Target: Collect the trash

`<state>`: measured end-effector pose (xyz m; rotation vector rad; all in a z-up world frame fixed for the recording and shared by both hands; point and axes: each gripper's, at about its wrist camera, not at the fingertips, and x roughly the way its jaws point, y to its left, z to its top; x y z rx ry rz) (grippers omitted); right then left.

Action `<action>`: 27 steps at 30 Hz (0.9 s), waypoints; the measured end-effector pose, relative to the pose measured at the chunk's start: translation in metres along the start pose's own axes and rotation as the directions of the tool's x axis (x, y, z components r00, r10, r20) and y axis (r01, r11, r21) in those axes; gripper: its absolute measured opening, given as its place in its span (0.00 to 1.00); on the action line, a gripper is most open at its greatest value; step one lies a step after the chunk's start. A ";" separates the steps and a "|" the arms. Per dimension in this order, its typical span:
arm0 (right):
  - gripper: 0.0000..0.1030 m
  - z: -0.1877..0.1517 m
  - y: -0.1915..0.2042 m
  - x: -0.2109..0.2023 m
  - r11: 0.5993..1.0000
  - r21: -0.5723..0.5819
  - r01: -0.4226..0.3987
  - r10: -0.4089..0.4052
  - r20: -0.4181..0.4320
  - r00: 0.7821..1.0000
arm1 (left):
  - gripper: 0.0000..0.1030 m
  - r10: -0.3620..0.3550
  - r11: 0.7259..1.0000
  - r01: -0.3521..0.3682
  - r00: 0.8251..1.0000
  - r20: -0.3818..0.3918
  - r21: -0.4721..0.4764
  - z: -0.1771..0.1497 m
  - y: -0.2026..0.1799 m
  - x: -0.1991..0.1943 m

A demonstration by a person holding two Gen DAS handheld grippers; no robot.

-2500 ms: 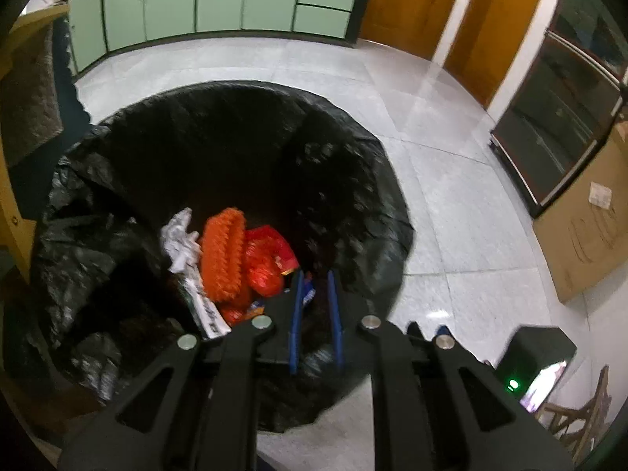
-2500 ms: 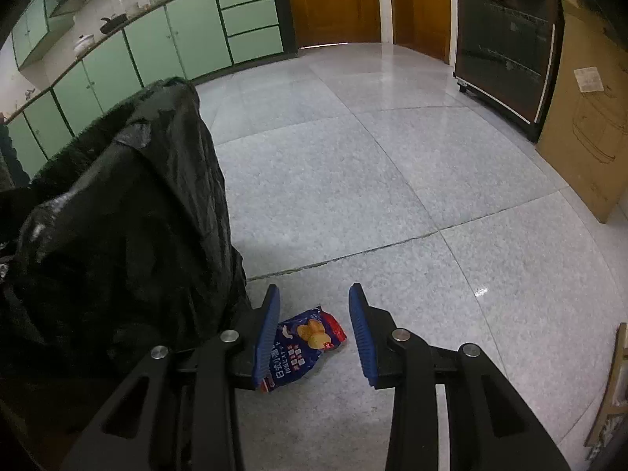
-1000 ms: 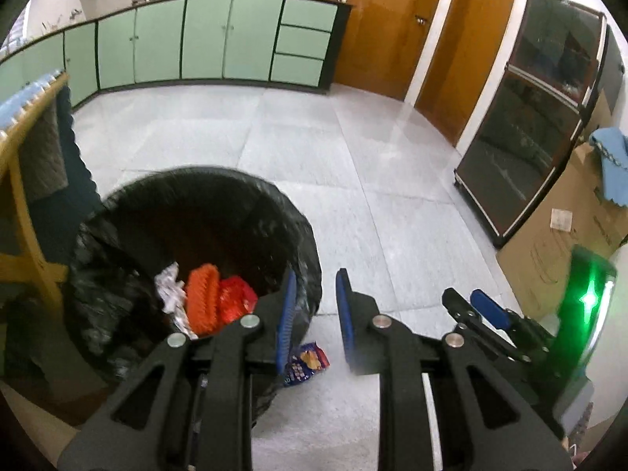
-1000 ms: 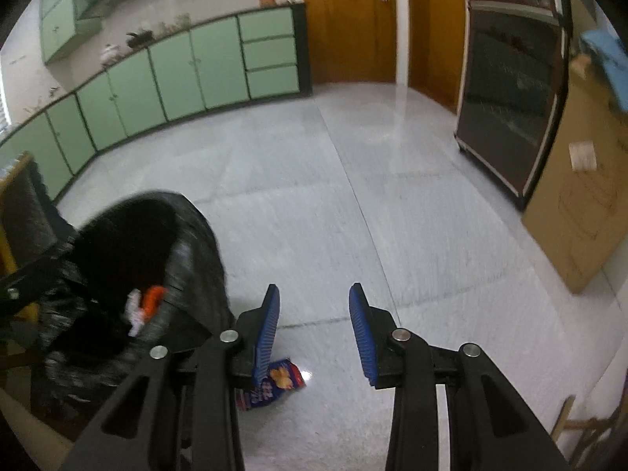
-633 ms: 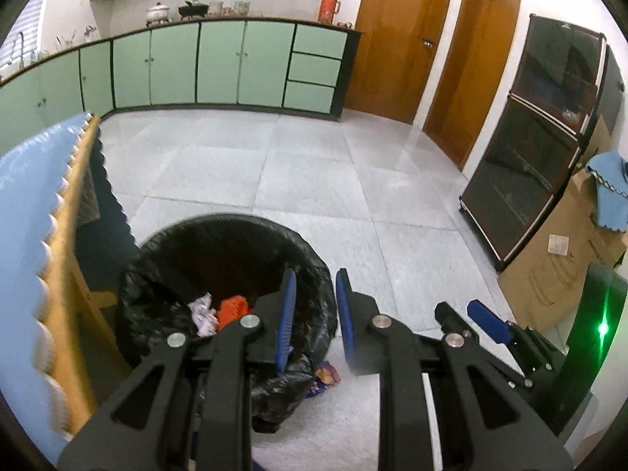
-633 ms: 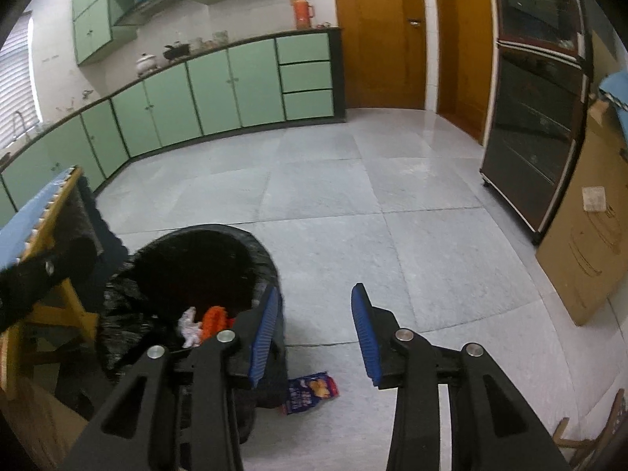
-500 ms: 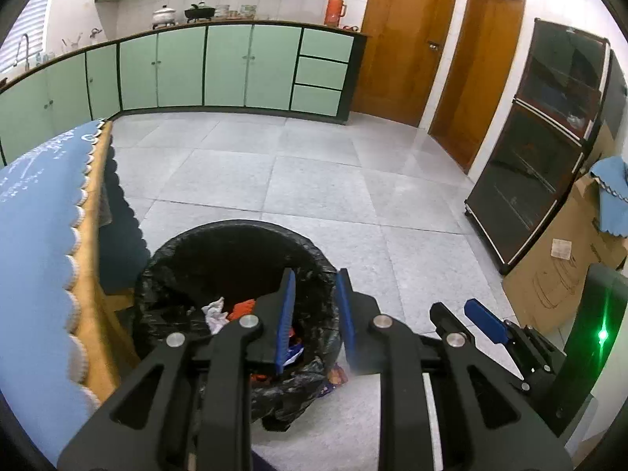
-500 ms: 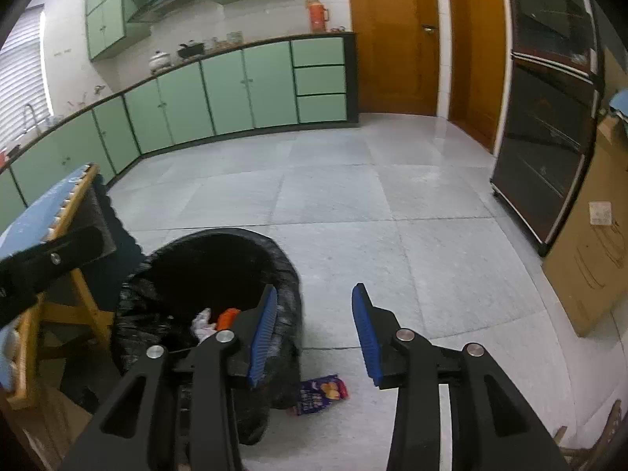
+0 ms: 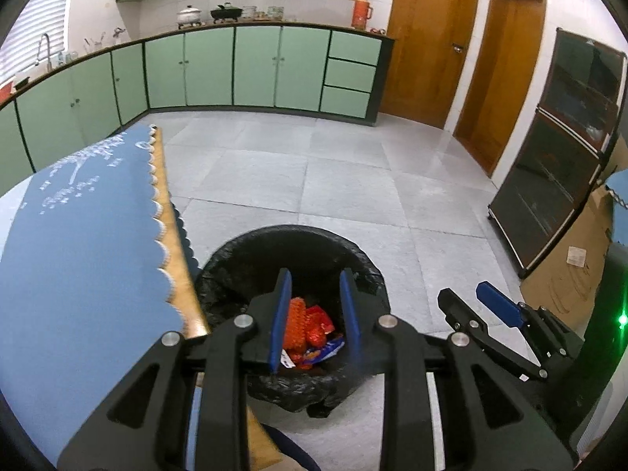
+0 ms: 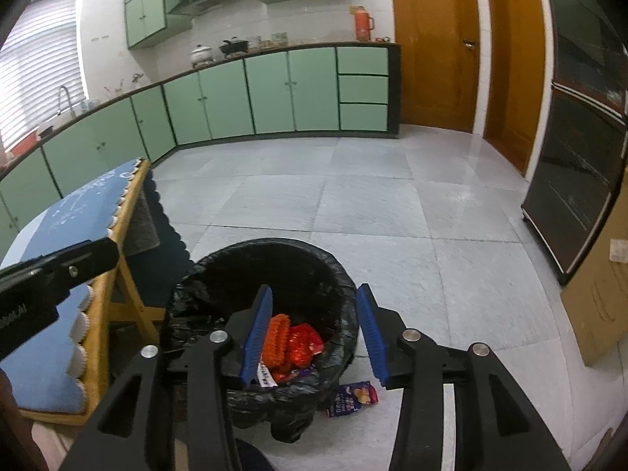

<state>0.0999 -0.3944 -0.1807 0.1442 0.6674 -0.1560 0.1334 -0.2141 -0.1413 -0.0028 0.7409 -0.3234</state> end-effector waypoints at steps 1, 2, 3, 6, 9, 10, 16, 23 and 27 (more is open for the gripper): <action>0.44 0.002 0.004 -0.001 1.000 -0.005 -0.003 0.003 0.003 1.000 | 0.25 0.003 1.000 -0.003 1.000 0.005 0.000 0.001 0.003 -0.002; 0.44 0.004 0.009 -0.003 1.000 -0.009 -0.007 0.007 0.006 1.000 | 0.25 0.006 1.000 -0.006 1.000 0.008 -0.001 0.002 0.004 -0.004; 0.44 0.006 0.012 -0.004 1.000 -0.011 -0.010 0.010 0.007 1.000 | 0.25 0.008 1.000 -0.008 1.000 0.010 -0.005 0.004 0.007 -0.006; 0.45 0.011 0.020 -0.007 1.000 -0.022 -0.018 0.019 0.013 1.000 | 0.25 0.012 1.000 -0.012 1.000 0.012 -0.016 0.008 0.015 -0.012; 0.47 0.015 0.029 -0.008 0.999 -0.040 -0.022 0.023 0.011 1.000 | 0.26 0.022 1.000 -0.021 1.000 0.021 -0.023 0.010 0.019 -0.017; 0.47 0.017 0.032 -0.009 0.999 -0.044 -0.024 0.025 0.010 1.000 | 0.27 0.027 0.999 -0.027 0.999 0.025 -0.026 0.011 0.022 -0.019; 0.59 0.025 0.041 -0.017 0.996 -0.079 -0.030 0.032 0.025 0.999 | 0.39 0.059 0.998 -0.057 0.997 0.041 -0.040 0.017 0.031 -0.028; 0.77 0.035 0.056 -0.029 0.995 -0.097 -0.033 0.038 0.042 0.998 | 0.57 0.086 0.996 -0.083 0.994 0.072 -0.040 0.023 0.049 -0.046; 0.87 0.038 0.061 -0.037 0.994 -0.104 -0.041 0.046 0.051 0.998 | 0.67 0.107 0.994 -0.103 0.990 0.093 -0.049 0.026 0.059 -0.058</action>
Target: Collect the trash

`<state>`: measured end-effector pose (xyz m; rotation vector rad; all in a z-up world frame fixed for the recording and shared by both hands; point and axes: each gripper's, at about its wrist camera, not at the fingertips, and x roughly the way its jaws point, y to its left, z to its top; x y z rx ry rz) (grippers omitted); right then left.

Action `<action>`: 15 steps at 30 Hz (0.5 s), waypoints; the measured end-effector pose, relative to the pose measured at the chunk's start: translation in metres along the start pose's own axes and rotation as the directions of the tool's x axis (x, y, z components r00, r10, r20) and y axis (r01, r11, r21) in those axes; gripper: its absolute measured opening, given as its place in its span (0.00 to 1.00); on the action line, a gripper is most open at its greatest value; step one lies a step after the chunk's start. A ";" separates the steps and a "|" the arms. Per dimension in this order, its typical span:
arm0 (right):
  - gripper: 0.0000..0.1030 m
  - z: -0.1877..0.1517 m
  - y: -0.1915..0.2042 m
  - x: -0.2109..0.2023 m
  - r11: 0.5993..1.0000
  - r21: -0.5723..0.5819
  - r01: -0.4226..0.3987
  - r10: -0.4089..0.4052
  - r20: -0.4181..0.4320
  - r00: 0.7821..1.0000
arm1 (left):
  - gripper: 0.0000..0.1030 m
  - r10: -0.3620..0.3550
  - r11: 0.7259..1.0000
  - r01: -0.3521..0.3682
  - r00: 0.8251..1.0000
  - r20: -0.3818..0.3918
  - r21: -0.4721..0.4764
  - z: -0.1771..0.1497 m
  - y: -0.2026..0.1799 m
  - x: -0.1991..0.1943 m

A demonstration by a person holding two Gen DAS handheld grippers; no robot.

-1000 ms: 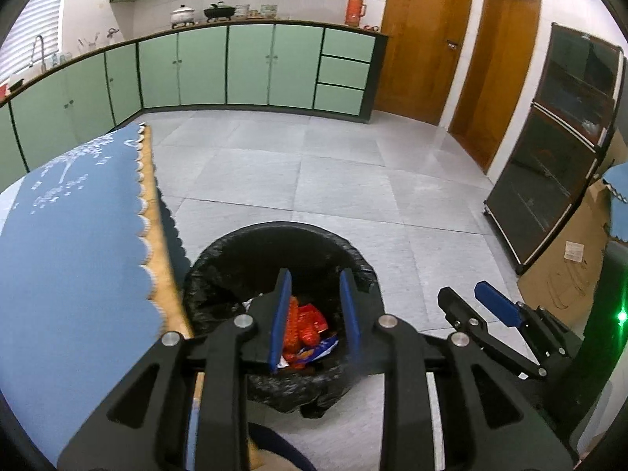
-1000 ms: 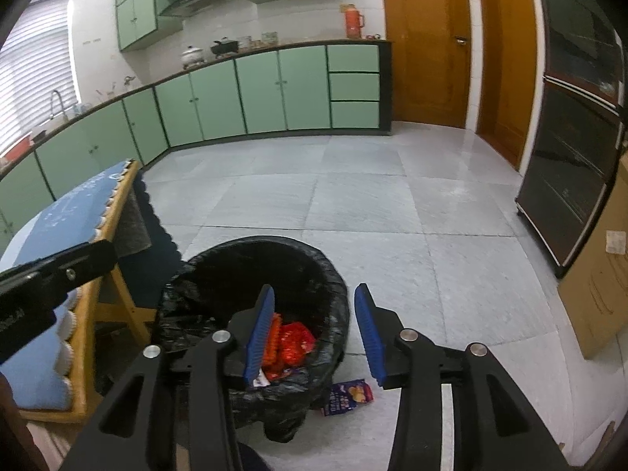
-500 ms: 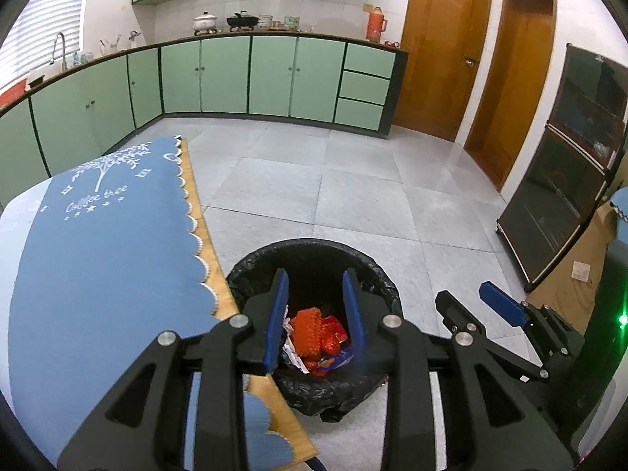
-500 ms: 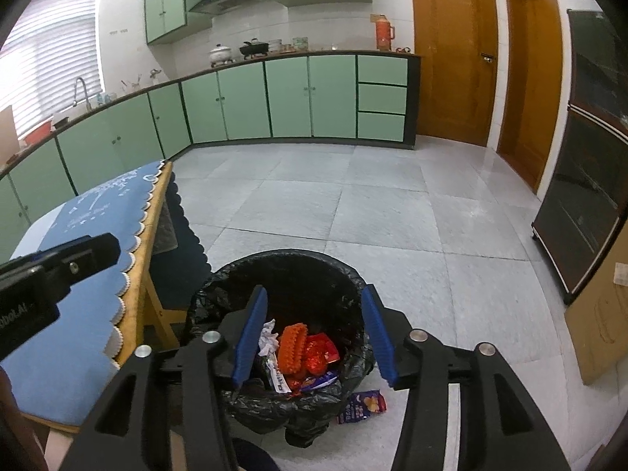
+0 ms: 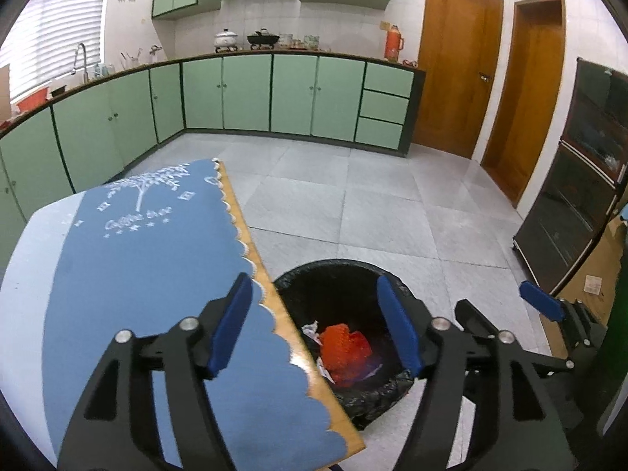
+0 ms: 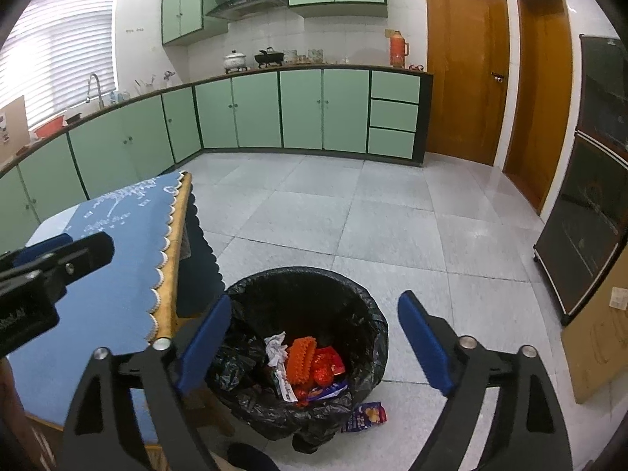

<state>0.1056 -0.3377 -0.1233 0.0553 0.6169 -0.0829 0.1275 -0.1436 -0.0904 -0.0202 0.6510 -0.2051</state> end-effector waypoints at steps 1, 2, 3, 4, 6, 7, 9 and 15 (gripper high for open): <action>0.88 0.002 0.002 -0.002 1.000 -0.003 -0.002 0.002 0.004 1.000 | 0.68 0.007 1.000 -0.007 1.000 0.005 -0.006 0.001 0.005 -0.003; 0.91 0.003 0.004 -0.003 1.000 -0.006 -0.004 0.004 0.010 1.000 | 0.70 0.013 1.000 -0.013 1.000 0.011 -0.011 0.002 0.009 -0.006; 0.93 0.005 0.007 -0.006 1.000 -0.013 -0.007 0.007 0.018 1.000 | 0.73 0.021 1.000 -0.021 1.000 0.016 -0.014 0.002 0.013 -0.010; 0.94 0.007 0.010 -0.008 1.000 -0.020 -0.008 0.008 0.026 1.000 | 0.74 0.026 1.000 -0.025 0.999 0.019 -0.017 0.004 0.015 -0.012; 0.94 0.011 0.014 -0.010 0.999 -0.032 -0.011 0.012 0.033 0.999 | 0.78 0.034 0.999 -0.033 0.999 0.026 -0.023 0.006 0.020 -0.016; 0.94 0.012 0.016 -0.011 0.999 -0.036 -0.014 0.015 0.034 0.999 | 0.79 0.040 0.999 -0.039 0.999 0.032 -0.026 0.007 0.024 -0.019; 0.94 0.013 0.021 -0.013 0.999 -0.042 -0.023 0.024 0.035 0.999 | 0.83 0.058 0.998 -0.056 0.997 0.045 -0.032 0.009 0.030 -0.024; 0.94 0.017 0.029 -0.017 0.997 -0.051 -0.050 0.052 0.031 0.998 | 0.87 0.087 0.995 -0.083 0.994 0.066 -0.057 0.013 0.049 -0.036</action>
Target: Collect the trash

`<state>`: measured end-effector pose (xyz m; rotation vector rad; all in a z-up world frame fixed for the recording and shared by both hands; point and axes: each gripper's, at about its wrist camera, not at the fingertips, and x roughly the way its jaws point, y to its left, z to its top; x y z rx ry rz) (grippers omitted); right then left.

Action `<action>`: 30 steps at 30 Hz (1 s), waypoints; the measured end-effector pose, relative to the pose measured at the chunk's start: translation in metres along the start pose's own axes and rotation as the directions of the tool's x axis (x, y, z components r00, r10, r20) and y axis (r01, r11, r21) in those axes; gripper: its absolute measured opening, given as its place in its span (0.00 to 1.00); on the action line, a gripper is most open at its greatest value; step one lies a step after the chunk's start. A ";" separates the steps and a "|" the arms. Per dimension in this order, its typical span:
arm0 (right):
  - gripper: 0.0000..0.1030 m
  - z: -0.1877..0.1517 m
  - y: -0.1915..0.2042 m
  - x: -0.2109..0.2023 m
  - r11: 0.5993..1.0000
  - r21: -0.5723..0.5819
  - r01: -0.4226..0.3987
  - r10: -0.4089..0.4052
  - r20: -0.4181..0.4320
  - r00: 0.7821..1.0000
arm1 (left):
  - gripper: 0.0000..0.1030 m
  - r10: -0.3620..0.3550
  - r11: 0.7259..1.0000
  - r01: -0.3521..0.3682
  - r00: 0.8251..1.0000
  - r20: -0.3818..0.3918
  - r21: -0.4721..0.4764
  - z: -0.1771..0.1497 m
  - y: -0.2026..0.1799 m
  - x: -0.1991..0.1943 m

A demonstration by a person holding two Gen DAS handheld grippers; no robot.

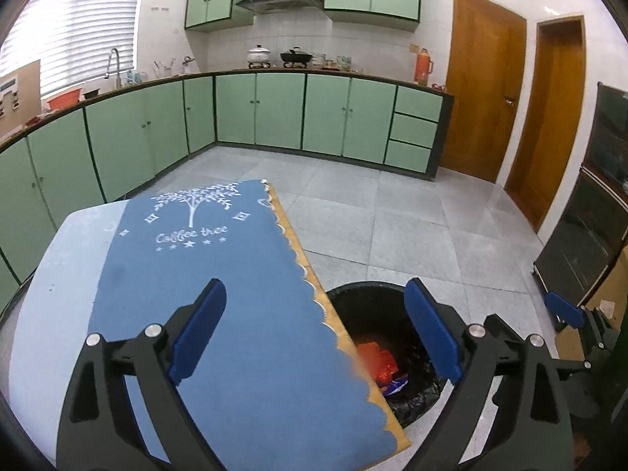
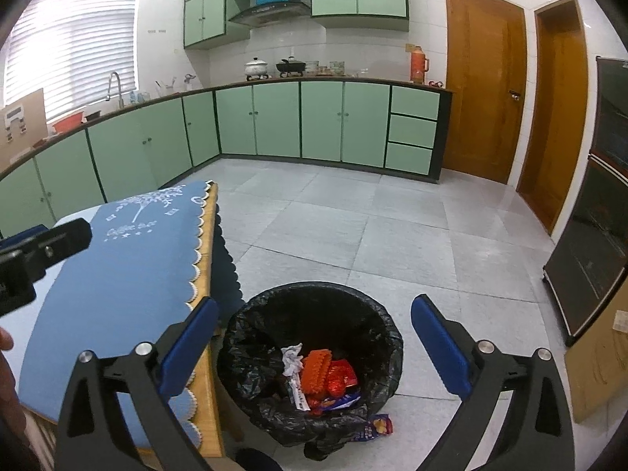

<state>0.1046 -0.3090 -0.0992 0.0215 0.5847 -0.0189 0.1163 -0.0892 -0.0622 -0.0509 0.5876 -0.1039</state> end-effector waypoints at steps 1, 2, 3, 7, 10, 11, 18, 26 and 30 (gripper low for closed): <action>0.94 0.001 0.002 -0.001 1.000 0.001 -0.004 0.004 0.001 1.000 | 0.87 -0.003 1.000 0.003 1.000 0.000 -0.003 0.001 0.002 -0.001; 0.94 0.002 0.003 -0.002 1.000 -0.001 -0.007 0.007 0.003 1.000 | 0.87 -0.002 1.000 0.002 1.000 -0.001 -0.006 0.001 0.005 -0.002; 0.94 0.002 0.004 -0.003 1.000 -0.002 -0.007 0.007 0.004 1.000 | 0.88 0.000 1.000 0.000 1.000 0.001 -0.008 0.001 0.006 -0.002; 0.94 0.004 0.006 -0.005 1.000 -0.006 -0.015 0.015 0.006 1.000 | 0.90 0.007 1.000 -0.007 1.000 0.009 -0.009 0.001 0.010 -0.005; 0.94 0.006 0.007 -0.006 1.000 -0.002 -0.029 0.029 0.002 1.000 | 0.92 0.027 1.000 -0.027 0.999 0.023 0.013 0.000 0.011 -0.008; 0.94 0.006 0.008 -0.007 1.000 -0.001 -0.030 0.030 0.003 1.000 | 0.92 0.031 0.999 -0.032 0.999 0.025 0.022 -0.001 0.011 -0.009; 0.94 0.011 0.010 -0.010 0.999 -0.003 -0.041 0.041 0.012 0.999 | 0.93 0.033 0.998 -0.034 0.999 0.021 0.045 -0.007 0.010 -0.008; 0.94 0.013 0.010 -0.012 0.999 0.004 -0.050 0.050 0.018 0.999 | 0.93 0.041 0.998 -0.041 0.999 0.017 0.038 -0.009 0.013 -0.006; 0.94 0.014 0.010 -0.012 0.999 0.004 -0.052 0.052 0.018 0.999 | 0.93 0.044 0.998 -0.045 0.999 0.023 0.041 -0.010 0.013 -0.007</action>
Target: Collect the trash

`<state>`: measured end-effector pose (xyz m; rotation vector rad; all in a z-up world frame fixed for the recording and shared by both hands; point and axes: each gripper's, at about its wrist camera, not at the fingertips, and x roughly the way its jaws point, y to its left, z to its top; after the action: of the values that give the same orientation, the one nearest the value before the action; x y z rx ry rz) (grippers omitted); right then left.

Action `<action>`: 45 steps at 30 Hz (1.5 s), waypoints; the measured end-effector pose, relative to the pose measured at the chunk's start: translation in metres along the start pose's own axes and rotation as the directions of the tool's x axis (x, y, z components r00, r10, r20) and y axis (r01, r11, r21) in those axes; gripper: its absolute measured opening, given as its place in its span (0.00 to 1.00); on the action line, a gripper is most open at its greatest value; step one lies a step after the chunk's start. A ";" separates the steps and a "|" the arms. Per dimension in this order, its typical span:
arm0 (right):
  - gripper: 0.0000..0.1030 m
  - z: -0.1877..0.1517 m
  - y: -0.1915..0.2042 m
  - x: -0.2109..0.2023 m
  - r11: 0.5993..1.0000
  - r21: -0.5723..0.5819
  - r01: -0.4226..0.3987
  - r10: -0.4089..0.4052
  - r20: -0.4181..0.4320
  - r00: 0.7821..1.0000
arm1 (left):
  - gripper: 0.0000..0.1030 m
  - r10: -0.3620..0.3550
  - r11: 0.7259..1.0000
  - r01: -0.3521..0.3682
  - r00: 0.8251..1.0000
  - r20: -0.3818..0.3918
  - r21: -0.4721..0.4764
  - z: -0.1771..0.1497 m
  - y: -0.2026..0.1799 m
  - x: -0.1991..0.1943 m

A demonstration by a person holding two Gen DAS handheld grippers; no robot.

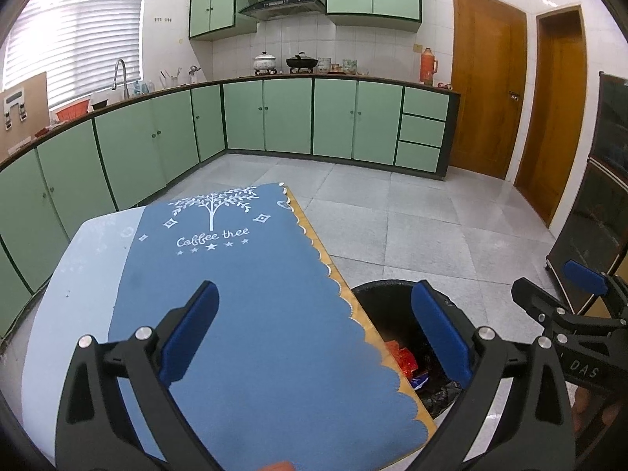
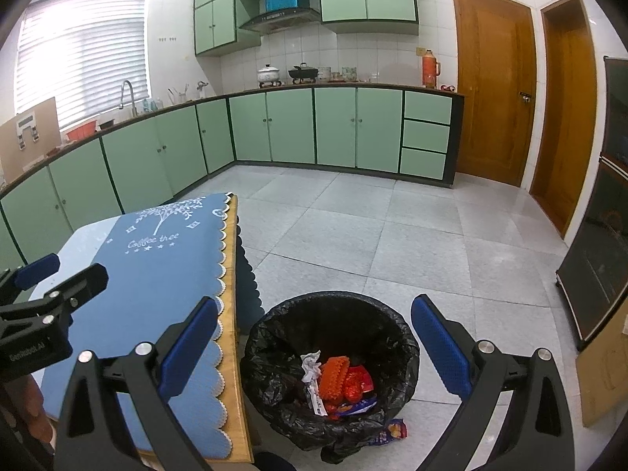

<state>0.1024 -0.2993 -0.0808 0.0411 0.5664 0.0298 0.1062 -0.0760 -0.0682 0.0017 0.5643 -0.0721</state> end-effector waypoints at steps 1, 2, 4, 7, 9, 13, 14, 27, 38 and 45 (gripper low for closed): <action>0.94 0.000 0.000 0.000 1.000 0.000 0.000 0.000 0.000 1.000 | 0.93 -0.001 1.000 0.001 1.000 0.001 0.001 0.000 0.000 0.000; 0.94 0.000 0.000 0.000 1.000 0.002 -0.001 0.001 -0.001 1.000 | 0.93 -0.002 1.000 0.002 1.000 0.001 0.001 0.000 0.000 0.000; 0.94 0.000 0.000 0.001 1.000 0.003 -0.001 0.001 -0.001 1.000 | 0.93 -0.001 1.000 0.001 1.000 0.000 0.001 0.000 0.000 0.000; 0.94 0.000 0.000 0.000 1.000 0.001 0.000 0.000 -0.001 1.000 | 0.93 -0.001 1.000 0.001 1.000 -0.001 0.002 0.000 0.000 0.000; 0.94 0.000 0.000 0.000 1.000 0.001 0.000 0.000 -0.001 1.000 | 0.93 -0.003 1.000 0.003 1.000 0.000 0.001 0.001 0.000 0.000; 0.94 0.000 0.000 0.001 1.000 0.001 0.000 0.000 -0.001 1.000 | 0.93 -0.003 1.000 0.003 1.000 -0.001 0.001 0.001 0.000 0.000; 0.94 0.000 0.000 0.000 1.000 0.001 0.001 -0.001 -0.001 1.000 | 0.93 -0.002 1.000 0.002 1.000 -0.001 0.001 0.001 0.000 0.000; 0.94 -0.003 0.001 0.004 1.000 -0.007 0.001 -0.001 -0.004 1.000 | 0.93 0.002 1.000 -0.002 1.000 0.000 0.001 0.000 0.001 0.000; 0.94 -0.004 0.002 0.005 1.000 -0.009 0.002 -0.002 -0.004 1.000 | 0.93 0.000 1.000 0.000 1.000 -0.005 0.001 -0.001 0.003 0.001; 0.94 -0.005 0.001 0.005 1.000 -0.008 0.000 0.000 -0.004 1.000 | 0.93 -0.001 1.000 0.001 1.000 -0.008 0.000 -0.001 0.005 0.002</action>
<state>0.1042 -0.2982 -0.0882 0.0327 0.5703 0.0321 0.1075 -0.0713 -0.0704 0.0013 0.5721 -0.0734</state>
